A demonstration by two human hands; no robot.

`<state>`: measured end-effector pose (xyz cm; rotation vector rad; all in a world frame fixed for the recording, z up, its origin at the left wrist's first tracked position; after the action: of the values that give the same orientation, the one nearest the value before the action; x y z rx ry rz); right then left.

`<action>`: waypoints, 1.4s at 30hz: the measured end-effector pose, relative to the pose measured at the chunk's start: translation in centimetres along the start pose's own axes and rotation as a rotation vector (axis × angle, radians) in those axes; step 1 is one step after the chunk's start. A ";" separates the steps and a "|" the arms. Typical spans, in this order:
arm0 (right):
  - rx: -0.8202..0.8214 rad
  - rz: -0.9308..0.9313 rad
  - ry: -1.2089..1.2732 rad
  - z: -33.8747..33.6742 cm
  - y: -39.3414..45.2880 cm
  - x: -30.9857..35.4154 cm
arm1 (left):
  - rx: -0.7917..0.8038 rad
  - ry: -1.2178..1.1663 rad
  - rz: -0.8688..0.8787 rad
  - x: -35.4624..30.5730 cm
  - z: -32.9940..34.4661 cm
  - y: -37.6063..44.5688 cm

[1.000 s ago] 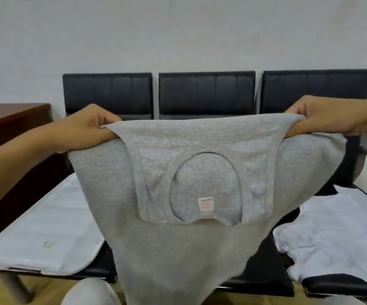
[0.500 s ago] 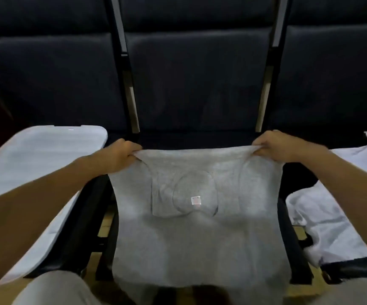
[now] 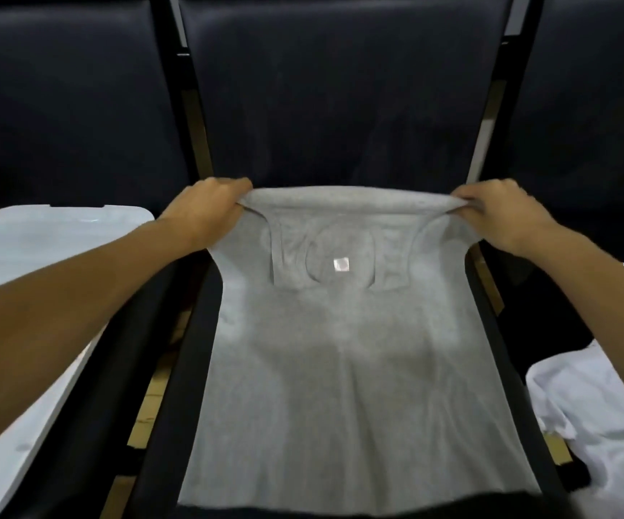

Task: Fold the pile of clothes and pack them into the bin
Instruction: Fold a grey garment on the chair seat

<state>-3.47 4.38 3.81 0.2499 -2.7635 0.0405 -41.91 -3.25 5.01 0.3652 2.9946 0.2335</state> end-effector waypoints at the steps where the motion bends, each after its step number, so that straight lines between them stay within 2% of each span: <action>1: -0.020 -0.022 0.034 -0.5 -0.5 0.0 | -0.051 -0.005 0.022 0.0 -0.4 -0.7; 4: -0.031 -0.122 0.104 -1.6 -3.8 -0.3 | -0.194 -0.006 0.168 -0.5 -1.1 -4.6; 7: 0.000 -0.190 0.065 -1.6 -9.5 -0.3 | -0.167 0.070 0.290 -2.3 -1.2 -9.9; 9: 0.017 -0.248 0.011 -0.5 -13.8 -0.7 | -0.051 0.143 0.395 -3.7 -0.5 -14.2; 10: 0.079 -0.249 -0.036 0.5 -15.8 -1.1 | 0.003 0.169 0.459 -4.3 0.4 -16.4; 12: 0.329 -0.177 -0.217 2.8 -20.2 -1.7 | 0.187 0.204 0.584 -5.2 2.3 -20.7; 14: 0.558 -0.070 -0.314 4.3 -23.4 -2.5 | 0.428 0.178 0.558 -5.5 3.4 -23.7; 15: 0.592 -0.003 -0.279 4.5 -24.3 -2.9 | 0.519 0.139 0.512 -5.4 3.5 -24.4; 16: 0.553 0.063 -0.216 4.7 -24.7 -3.4 | 0.565 0.120 0.494 -5.5 3.5 -24.7; 20: 0.224 0.347 -0.005 5.7 -24.0 -3.7 | 0.488 0.039 0.435 -7.9 3.5 -20.5; 22: 0.220 0.514 0.122 7.1 -23.8 -3.3 | 0.454 -0.045 0.418 -10.7 4.3 -16.6; 24: 0.275 0.624 0.132 7.9 -23.7 -2.9 | 0.430 -0.119 0.392 -14.1 5.7 -12.3; 28: 0.336 0.618 0.122 8.3 -22.7 -3.7 | 0.390 -0.168 0.357 -20.7 9.3 -3.8; 32: 0.421 0.558 0.296 8.4 -21.7 -5.8 | 0.531 -0.153 0.217 -25.5 12.7 2.9; 36: 0.385 0.498 0.433 6.5 -20.8 -7.1 | 0.585 -0.151 0.179 -28.5 13.6 6.7; 38: 0.341 0.510 0.476 5.1 -20.6 -8.3 | 0.570 -0.321 0.189 -29.9 13.2 8.0; 40: 0.271 0.540 0.534 3.9 -20.6 -9.4 | 0.519 -0.631 0.095 -30.9 12.1 8.8; 42: 0.227 0.532 0.627 2.7 -20.7 -9.8 | 0.409 -0.797 0.020 -31.1 10.4 9.5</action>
<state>8.26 -14.47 -2.33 -0.3869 -2.1191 0.4812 -8.31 -0.37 -0.62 0.4012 2.2233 -0.4333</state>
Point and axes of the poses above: each hand's wrist, its own y-axis towards the middle knuckle, its own z-axis out of the palm, x = y × z, the point moved 1 cm from there along y, towards the middle knuckle, and after that the axes turned 8 degrees about z, right-handed, at the moved point
